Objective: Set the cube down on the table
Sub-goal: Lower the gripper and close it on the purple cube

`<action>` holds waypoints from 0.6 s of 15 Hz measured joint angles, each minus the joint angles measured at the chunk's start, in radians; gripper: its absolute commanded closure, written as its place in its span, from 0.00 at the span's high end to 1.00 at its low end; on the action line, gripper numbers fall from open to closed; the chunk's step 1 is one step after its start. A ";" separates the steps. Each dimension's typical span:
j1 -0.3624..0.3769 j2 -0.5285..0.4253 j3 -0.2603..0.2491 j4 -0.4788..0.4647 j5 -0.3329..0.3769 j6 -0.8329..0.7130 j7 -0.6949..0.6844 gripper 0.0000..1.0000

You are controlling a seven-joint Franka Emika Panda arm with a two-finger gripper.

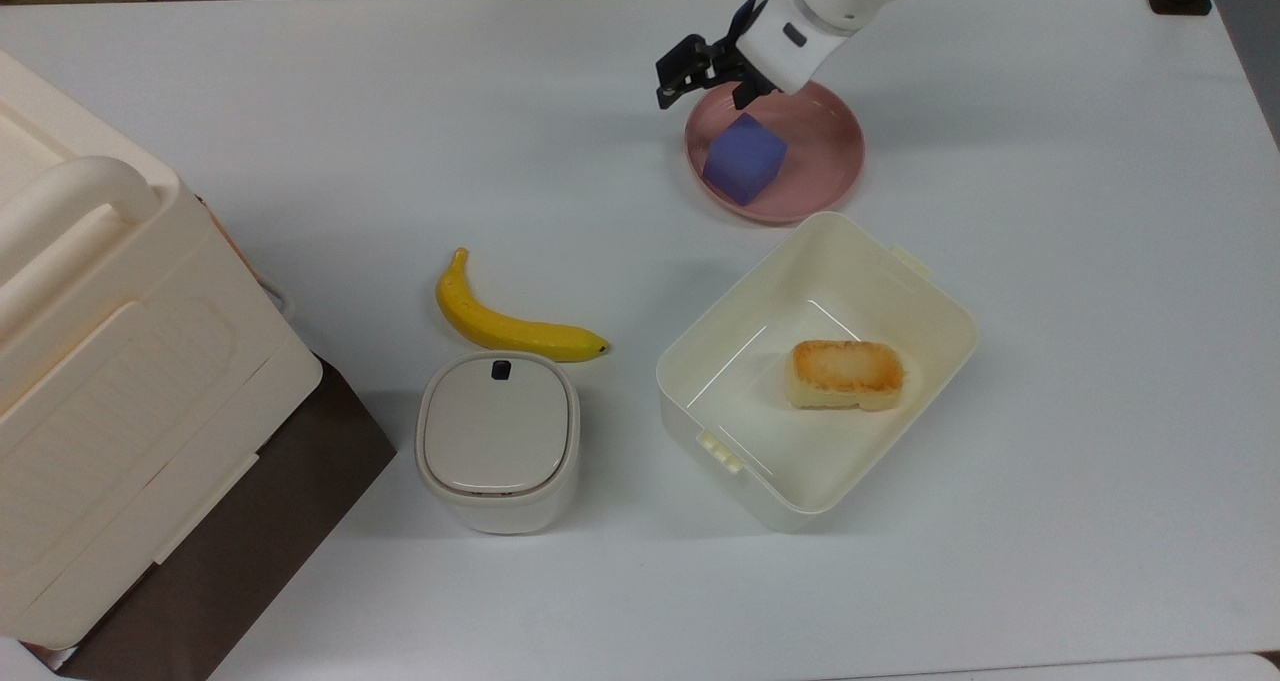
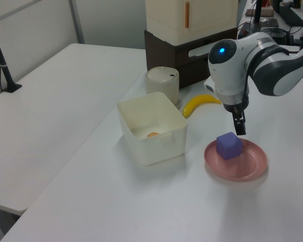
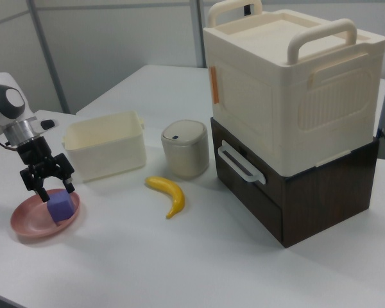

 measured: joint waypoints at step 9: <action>0.045 0.090 0.051 0.019 -0.021 0.000 0.093 1.00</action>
